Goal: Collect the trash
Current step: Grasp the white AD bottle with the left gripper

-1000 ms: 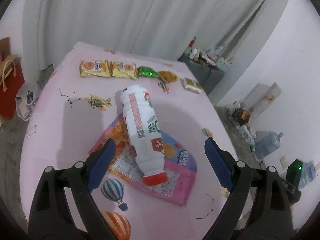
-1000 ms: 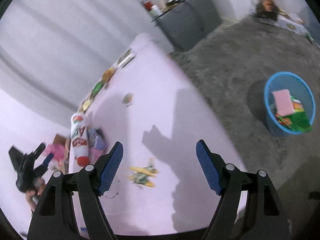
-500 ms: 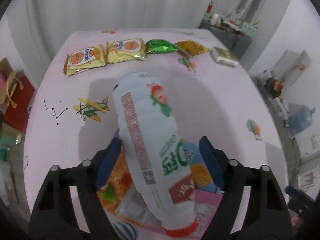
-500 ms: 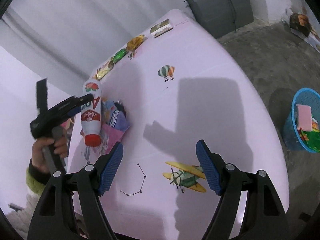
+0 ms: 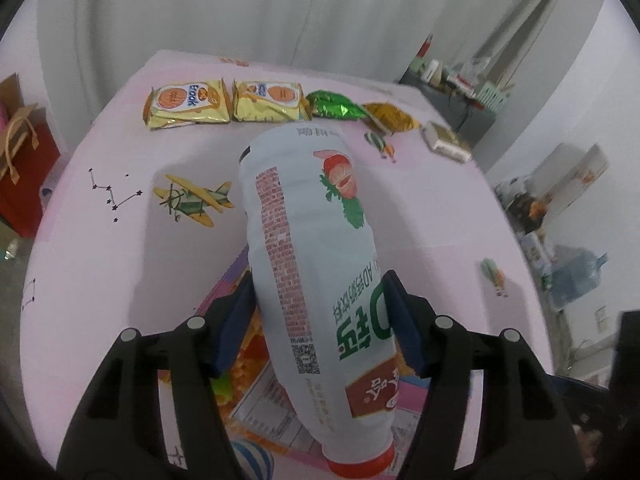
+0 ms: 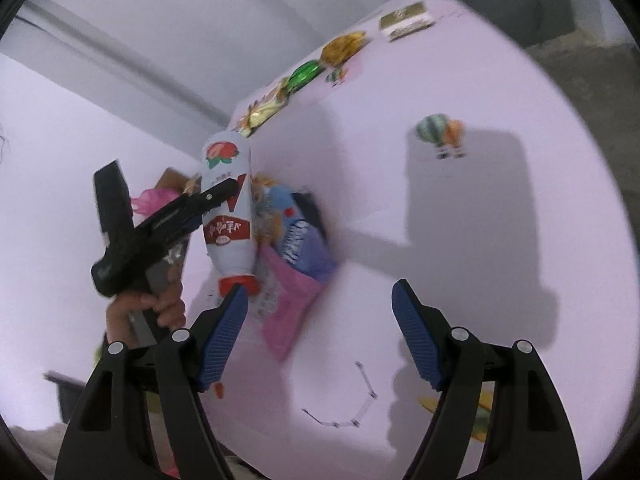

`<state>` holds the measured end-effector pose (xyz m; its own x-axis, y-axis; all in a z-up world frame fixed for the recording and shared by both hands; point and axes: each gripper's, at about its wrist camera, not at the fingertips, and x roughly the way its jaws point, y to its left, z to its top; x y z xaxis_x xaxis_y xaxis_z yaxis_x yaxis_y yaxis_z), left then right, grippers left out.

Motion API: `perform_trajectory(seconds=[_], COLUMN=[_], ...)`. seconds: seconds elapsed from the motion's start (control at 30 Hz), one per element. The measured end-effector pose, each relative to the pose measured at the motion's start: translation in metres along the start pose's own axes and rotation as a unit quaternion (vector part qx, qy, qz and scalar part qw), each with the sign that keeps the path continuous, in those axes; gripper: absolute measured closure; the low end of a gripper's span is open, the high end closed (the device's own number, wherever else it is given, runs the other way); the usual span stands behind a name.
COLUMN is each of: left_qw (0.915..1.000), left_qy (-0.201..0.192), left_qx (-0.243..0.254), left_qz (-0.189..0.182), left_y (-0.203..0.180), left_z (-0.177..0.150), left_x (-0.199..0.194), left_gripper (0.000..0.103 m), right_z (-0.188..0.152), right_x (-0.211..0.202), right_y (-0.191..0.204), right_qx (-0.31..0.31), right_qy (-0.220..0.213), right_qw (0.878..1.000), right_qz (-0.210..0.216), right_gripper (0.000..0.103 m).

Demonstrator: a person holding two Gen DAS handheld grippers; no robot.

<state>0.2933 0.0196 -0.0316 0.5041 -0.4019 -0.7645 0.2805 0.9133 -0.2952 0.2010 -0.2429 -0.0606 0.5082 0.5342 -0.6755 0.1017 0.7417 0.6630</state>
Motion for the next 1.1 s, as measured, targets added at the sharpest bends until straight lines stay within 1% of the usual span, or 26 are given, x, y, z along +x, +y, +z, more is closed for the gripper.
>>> perform_trajectory(seconds=[0.13, 0.2, 0.33, 0.43, 0.5, 0.57, 0.63, 0.7, 0.8, 0.87, 1.0, 1.07, 1.1], left_qw=[0.9995, 0.9989, 0.9978, 0.9965, 0.9955, 0.9943, 0.9929, 0.9912, 0.9918, 0.9912, 0.9841, 0.981, 0.9803], left_qy=[-0.021, -0.023, -0.018, -0.008, -0.007, 0.002, 0.006, 0.015, 0.017, 0.02, 0.005, -0.015, -0.022], left_qx=[-0.016, -0.028, -0.052, -0.075, -0.088, -0.102, -0.115, -0.126, -0.118, -0.118, -0.151, -0.164, -0.168], left_qz=[-0.019, -0.03, -0.036, -0.035, -0.032, -0.03, -0.031, -0.038, -0.046, -0.058, -0.094, -0.102, -0.101], left_y=[0.01, 0.017, 0.032, 0.044, 0.051, 0.058, 0.063, 0.064, 0.059, 0.056, 0.063, 0.069, 0.071], left_z=[-0.007, -0.014, -0.031, -0.043, -0.049, -0.052, -0.057, -0.059, -0.059, -0.056, -0.055, -0.055, -0.056], left_x=[-0.028, -0.042, -0.064, -0.07, -0.069, -0.064, -0.058, -0.051, -0.048, -0.047, -0.057, -0.07, -0.075], left_gripper=[0.044, 0.045, 0.045, 0.045, 0.045, 0.045, 0.045, 0.045, 0.045, 0.045, 0.038, 0.037, 0.037], right_z=[0.021, 0.032, 0.06, 0.076, 0.083, 0.08, 0.071, 0.065, 0.058, 0.054, 0.046, 0.046, 0.044], right_x=[0.023, 0.033, 0.061, 0.083, 0.099, 0.114, 0.119, 0.119, 0.103, 0.087, 0.082, 0.089, 0.096], right_y=[-0.001, 0.001, 0.008, 0.015, 0.02, 0.026, 0.036, 0.04, 0.046, 0.06, 0.089, 0.102, 0.109], right_qx=[0.01, 0.009, 0.0, -0.008, -0.013, -0.017, -0.034, -0.041, -0.055, -0.081, -0.115, -0.122, -0.126], right_qy=[0.02, 0.027, 0.048, 0.064, 0.084, 0.111, 0.125, 0.126, 0.098, 0.079, 0.09, 0.103, 0.111], right_qw=[1.0, 0.999, 0.999, 0.998, 0.996, 0.993, 0.991, 0.991, 0.994, 0.993, 0.988, 0.986, 0.985], right_qz=[0.019, 0.019, 0.024, 0.02, 0.027, 0.023, 0.028, 0.019, 0.0, 0.017, 0.047, 0.054, 0.049], right_gripper=[0.035, 0.035, 0.035, 0.035, 0.035, 0.038, 0.038, 0.038, 0.039, 0.039, 0.039, 0.039, 0.039])
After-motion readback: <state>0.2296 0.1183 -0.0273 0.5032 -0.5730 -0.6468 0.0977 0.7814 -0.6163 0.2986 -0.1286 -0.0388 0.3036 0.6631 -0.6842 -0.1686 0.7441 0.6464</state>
